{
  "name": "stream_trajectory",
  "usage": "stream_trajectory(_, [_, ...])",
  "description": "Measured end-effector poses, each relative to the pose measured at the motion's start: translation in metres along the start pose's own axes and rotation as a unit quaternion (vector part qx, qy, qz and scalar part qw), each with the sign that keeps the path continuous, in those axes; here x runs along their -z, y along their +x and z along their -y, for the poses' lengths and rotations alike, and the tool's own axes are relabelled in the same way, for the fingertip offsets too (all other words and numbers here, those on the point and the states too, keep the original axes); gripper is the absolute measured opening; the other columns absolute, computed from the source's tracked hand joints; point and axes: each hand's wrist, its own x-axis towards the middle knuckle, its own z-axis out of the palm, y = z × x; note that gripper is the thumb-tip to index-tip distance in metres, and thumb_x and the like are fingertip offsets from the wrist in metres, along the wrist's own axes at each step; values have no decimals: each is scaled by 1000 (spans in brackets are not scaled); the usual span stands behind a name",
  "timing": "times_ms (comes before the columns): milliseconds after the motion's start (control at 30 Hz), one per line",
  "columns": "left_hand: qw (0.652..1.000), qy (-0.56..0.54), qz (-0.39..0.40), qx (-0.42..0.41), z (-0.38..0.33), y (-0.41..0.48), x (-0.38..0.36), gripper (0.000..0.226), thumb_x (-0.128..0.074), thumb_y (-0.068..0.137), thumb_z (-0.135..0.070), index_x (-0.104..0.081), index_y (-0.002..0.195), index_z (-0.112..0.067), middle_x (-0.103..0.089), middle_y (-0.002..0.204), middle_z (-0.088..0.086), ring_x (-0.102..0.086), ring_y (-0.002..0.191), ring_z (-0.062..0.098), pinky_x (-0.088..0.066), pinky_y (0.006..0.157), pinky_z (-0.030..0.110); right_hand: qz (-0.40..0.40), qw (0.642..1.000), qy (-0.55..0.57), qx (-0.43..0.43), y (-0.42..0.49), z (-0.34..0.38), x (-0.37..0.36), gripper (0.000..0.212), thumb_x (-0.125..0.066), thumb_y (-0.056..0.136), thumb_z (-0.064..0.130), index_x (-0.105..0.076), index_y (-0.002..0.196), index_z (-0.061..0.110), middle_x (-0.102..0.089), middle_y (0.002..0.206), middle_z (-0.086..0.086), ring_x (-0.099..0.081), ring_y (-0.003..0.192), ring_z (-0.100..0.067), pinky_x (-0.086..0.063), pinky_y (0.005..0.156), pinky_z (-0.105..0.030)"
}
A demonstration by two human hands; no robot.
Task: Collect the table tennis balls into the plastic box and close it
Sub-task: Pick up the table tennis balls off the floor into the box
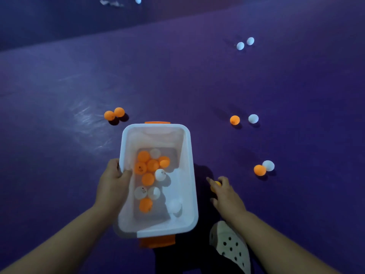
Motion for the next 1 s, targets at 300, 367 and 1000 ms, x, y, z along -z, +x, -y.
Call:
stream_trajectory(300, [999,-20,37,2,-16,2,-44,18,-55,89,-14,-49,79,-28,-57,78,1,-55,71,21,-48,66,41,-288,911,295,5,-14,9,41,36,-68,81,28,-55,113,20,-55,105,8,-54,89,-9,-45,71,-26])
stream_trajectory(367, [998,-30,50,-1,-21,-2,-58,18,-54,90,-15,-48,78,-27,-55,75,1,-52,67,18,-45,58,36,-311,902,291,62,-27,18,59,39,-63,77,49,-56,107,25,-57,97,14,-53,81,-3,-46,65,-22])
stream_trajectory(1000, [989,128,41,-59,-30,-6,-105,14,-43,96,-23,-43,89,-10,-52,74,4,-51,67,24,-33,52,32,-128,969,85,-195,0,-119,47,61,-51,94,24,-21,146,31,-35,104,-2,-50,71,-21,-40,59,-32])
